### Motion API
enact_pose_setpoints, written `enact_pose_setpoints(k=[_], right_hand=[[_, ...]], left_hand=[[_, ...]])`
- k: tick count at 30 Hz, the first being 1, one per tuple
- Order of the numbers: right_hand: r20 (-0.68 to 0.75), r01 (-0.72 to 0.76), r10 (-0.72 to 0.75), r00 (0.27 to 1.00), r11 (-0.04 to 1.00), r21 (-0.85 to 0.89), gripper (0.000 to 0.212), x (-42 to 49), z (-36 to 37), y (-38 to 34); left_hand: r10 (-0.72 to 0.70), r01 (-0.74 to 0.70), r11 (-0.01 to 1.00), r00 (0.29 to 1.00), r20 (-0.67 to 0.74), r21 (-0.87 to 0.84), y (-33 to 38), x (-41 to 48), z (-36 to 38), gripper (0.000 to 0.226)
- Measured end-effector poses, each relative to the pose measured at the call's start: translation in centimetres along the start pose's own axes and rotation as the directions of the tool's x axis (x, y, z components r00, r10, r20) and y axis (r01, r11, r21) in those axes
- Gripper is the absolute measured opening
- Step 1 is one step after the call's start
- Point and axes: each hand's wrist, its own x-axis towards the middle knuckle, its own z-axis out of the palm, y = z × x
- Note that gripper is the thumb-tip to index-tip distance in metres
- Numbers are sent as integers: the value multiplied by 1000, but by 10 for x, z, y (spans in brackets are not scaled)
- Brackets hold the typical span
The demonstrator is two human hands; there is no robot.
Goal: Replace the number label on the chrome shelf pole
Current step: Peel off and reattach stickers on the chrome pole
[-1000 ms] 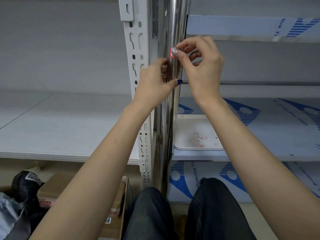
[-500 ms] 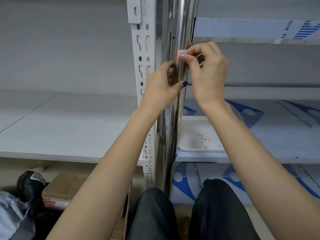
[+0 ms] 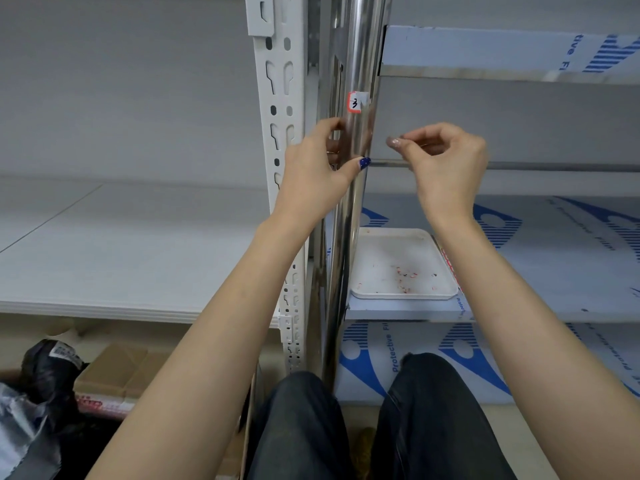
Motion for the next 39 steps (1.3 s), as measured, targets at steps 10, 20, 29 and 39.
enact_pose_setpoints(k=[10, 20, 29, 39], right_hand=[[159, -72, 93, 983, 989, -129, 16, 4, -6, 17], [429, -234, 55, 902, 896, 378, 18, 7, 9, -38], [596, -483, 109, 796, 709, 515, 66, 14, 28, -55], [634, -641, 195, 748, 458, 616, 56, 11, 30, -53]], left_hand=[[5, -5, 999, 1000, -1, -49, -3, -1, 1, 46], [186, -172, 975, 978, -91, 139, -8, -9, 13, 59], [380, -331, 921, 879, -289, 204, 2, -12, 24, 54], [303, -316, 945, 761, -573, 81, 4, -6, 41, 27]])
